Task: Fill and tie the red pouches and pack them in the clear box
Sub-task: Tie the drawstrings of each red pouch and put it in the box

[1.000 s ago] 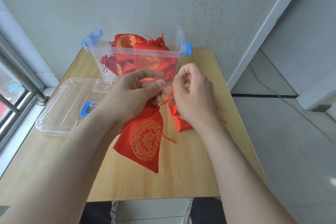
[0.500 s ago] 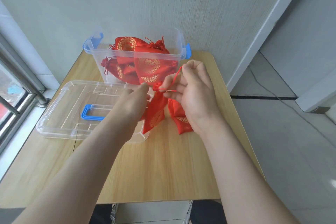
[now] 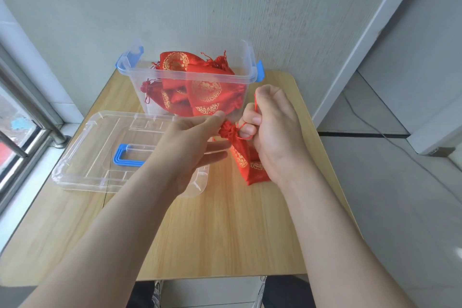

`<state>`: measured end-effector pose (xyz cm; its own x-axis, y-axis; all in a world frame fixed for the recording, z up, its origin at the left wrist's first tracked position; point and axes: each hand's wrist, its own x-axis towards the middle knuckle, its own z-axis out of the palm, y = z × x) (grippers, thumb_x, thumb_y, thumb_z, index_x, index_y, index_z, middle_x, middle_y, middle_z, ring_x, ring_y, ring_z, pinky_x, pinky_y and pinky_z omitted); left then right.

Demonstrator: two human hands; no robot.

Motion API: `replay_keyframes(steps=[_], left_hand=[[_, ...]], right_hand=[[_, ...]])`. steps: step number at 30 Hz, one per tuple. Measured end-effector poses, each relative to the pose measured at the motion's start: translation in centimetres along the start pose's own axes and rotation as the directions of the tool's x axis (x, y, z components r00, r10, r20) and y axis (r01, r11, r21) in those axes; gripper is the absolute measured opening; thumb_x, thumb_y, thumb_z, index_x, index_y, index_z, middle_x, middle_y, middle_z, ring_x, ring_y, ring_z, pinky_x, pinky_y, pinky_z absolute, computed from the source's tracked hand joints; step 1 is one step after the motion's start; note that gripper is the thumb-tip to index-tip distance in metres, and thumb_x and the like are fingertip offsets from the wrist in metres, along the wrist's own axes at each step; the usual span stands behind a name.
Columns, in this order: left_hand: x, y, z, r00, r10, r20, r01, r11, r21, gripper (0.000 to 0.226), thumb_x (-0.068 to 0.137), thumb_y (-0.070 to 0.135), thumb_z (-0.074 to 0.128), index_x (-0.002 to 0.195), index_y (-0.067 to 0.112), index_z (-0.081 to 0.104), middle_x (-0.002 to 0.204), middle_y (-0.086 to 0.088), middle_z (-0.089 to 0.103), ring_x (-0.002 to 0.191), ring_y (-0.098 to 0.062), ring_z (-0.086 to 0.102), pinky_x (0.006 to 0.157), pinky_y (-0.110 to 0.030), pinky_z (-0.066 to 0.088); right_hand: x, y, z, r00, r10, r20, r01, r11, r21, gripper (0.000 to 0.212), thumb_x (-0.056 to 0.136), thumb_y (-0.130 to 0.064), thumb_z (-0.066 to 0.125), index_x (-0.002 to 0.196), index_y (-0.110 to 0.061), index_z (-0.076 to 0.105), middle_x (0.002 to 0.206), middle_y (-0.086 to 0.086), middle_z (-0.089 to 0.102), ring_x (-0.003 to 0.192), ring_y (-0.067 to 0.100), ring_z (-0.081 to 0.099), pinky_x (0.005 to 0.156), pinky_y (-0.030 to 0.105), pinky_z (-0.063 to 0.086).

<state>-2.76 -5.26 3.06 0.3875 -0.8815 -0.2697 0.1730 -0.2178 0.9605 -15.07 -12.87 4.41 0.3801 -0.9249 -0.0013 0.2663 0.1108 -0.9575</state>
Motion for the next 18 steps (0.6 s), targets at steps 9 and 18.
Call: replay_keyframes(steps=[9, 18], left_hand=[[0.5, 0.2, -0.7, 0.975, 0.108, -0.192, -0.154, 0.958, -0.243, 0.028, 0.111, 0.029, 0.053, 0.093, 0.023, 0.073, 0.101, 0.005, 0.077, 0.091, -0.008, 0.072, 0.077, -0.023, 0.054], [1.2, 0.6, -1.0, 0.990, 0.073, -0.123, -0.125, 0.857, -0.499, 0.022, 0.110, 0.018, 0.050, 0.109, 0.011, 0.071, 0.071, 0.000, 0.059, 0.072, -0.017, 0.063, 0.104, -0.039, 0.056]], right_hand=[[0.0, 0.5, -0.6, 0.964, -0.122, -0.234, 0.058, 0.963, -0.264, 0.014, 0.114, -0.025, 0.043, 0.113, -0.014, 0.050, 0.068, -0.004, 0.051, 0.053, 0.005, 0.043, 0.052, 0.019, 0.038], [0.7, 1.1, -1.4, 0.976, 0.105, -0.192, -0.158, 0.945, -0.287, 0.010, 0.102, -0.021, 0.048, 0.111, -0.019, 0.051, 0.068, -0.007, 0.045, 0.047, 0.006, 0.040, 0.041, 0.021, 0.033]])
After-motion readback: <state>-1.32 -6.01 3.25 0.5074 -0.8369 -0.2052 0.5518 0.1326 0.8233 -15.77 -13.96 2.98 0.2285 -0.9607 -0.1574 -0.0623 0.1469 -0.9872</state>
